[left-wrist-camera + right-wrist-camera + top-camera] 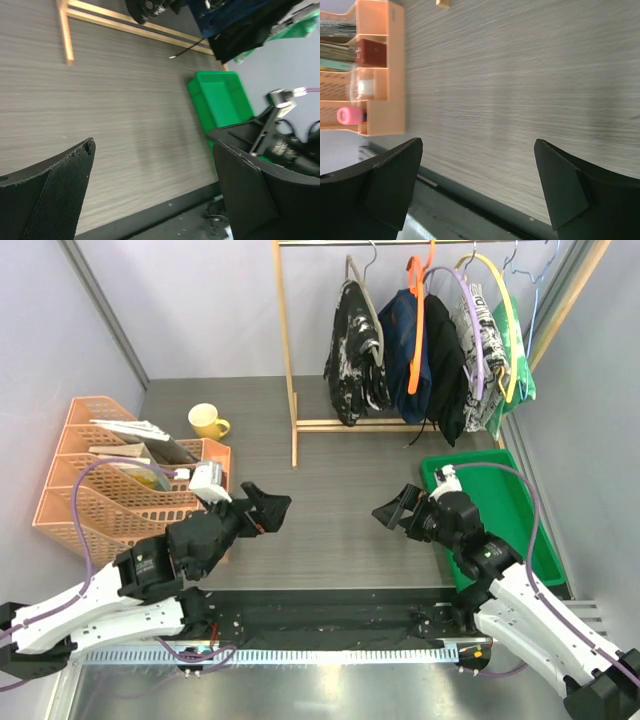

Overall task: Remove the trousers from the hanger
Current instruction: Grab a hanger with trousers on it with the left arm

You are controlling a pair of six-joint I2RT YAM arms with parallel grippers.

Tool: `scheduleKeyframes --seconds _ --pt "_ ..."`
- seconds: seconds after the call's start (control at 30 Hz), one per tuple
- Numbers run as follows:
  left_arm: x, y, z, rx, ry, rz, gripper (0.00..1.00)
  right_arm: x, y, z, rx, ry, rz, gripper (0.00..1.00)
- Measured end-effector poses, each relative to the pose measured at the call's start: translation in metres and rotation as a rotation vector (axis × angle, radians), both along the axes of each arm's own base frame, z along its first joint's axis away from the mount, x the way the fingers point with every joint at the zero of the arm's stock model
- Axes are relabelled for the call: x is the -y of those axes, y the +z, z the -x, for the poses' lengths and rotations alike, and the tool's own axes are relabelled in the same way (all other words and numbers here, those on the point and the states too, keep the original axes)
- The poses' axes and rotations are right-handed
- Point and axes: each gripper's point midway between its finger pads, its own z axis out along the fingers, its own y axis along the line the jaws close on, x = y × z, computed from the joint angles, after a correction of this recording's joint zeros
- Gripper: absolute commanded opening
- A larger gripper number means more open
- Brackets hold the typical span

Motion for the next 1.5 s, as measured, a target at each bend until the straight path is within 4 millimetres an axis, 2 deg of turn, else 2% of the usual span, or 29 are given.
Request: scheduleKeyframes --seconds 0.13,0.23,0.3,0.37,0.5,0.63,0.7,0.9,1.0,1.13,1.3,1.5 --pt "0.006 0.014 -0.005 0.035 -0.026 -0.113 1.00 0.009 0.014 -0.007 0.031 -0.008 0.093 0.99" --pt "0.007 0.018 -0.006 0.075 -0.051 -0.155 1.00 0.012 0.026 -0.005 0.060 0.007 0.113 1.00" --pt "0.010 0.029 -0.008 0.108 -0.059 -0.180 1.00 0.014 0.034 -0.003 0.077 0.011 0.115 1.00" --pt "0.015 0.054 -0.015 0.149 -0.057 -0.194 1.00 0.015 0.042 -0.001 0.088 0.006 0.110 0.99" --pt "0.028 0.125 -0.039 0.233 -0.022 -0.171 1.00 0.018 0.050 0.003 0.090 0.004 0.109 1.00" --pt "0.051 0.186 -0.078 0.288 -0.018 -0.137 1.00 0.020 0.058 0.008 0.085 0.007 0.109 1.00" --pt "0.068 0.204 -0.101 0.300 -0.039 -0.121 1.00 0.022 0.065 0.010 0.094 0.006 0.104 1.00" --pt "0.115 0.214 -0.170 0.266 -0.129 -0.032 0.98 0.029 0.085 0.022 0.129 -0.003 0.080 1.00" --pt "0.134 0.218 -0.191 0.232 -0.183 0.091 0.93 0.034 0.101 0.030 0.160 -0.013 0.053 1.00" --pt "0.156 0.221 -0.220 0.164 -0.230 0.305 0.87 0.038 0.107 0.036 0.166 -0.024 0.042 1.00" --pt "0.183 0.218 -0.248 0.094 -0.272 0.474 0.79 0.049 0.113 0.041 0.173 -0.059 0.053 1.00" --pt "0.204 0.212 -0.264 0.041 -0.310 0.587 0.69 0.059 0.123 0.046 0.199 -0.092 0.054 0.99"
